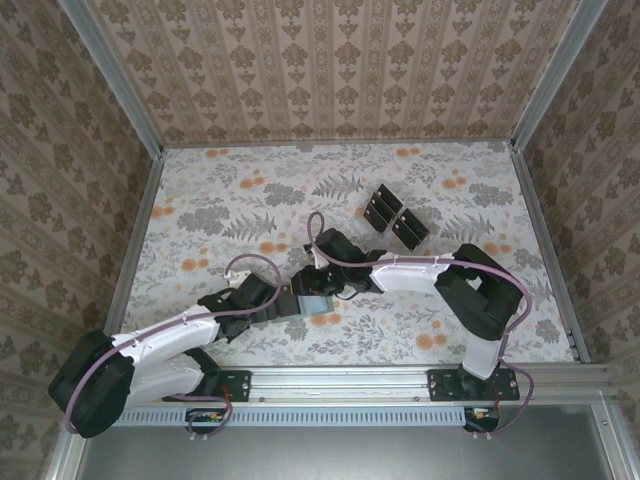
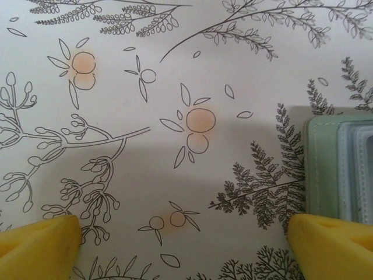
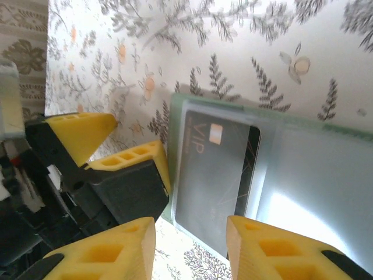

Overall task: Put the credit cards into the card holder
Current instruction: Insert the credit card into the card slot, then flip over the card slot on the card holder.

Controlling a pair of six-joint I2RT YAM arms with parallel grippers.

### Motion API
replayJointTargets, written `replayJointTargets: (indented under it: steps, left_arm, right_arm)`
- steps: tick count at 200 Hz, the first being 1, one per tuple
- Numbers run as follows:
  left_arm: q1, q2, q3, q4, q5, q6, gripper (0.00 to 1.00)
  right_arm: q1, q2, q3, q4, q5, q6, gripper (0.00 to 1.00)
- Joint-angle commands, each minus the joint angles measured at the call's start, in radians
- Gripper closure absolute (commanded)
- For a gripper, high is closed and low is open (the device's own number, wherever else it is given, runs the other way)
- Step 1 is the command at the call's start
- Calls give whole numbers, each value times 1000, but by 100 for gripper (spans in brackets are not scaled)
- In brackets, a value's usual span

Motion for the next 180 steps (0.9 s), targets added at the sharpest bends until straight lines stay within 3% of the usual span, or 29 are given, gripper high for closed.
replayJointTargets:
  steps: [1, 52, 126, 180]
  left_arm:
    - [11, -34, 33, -10, 12, 29, 0]
    - [27, -109, 50, -66, -11, 37, 0]
    - [40, -98, 65, -48, 2, 55, 0]
    - [43, -62, 72, -16, 19, 66, 0]
  right_arm:
    - [-22, -28, 43, -122, 41, -83, 61]
    - [-22, 15, 135, -302, 159, -236, 60]
    - [-8, 86, 197, -368, 181, -302, 59]
    - [-6, 139, 205, -414, 285, -339, 57]
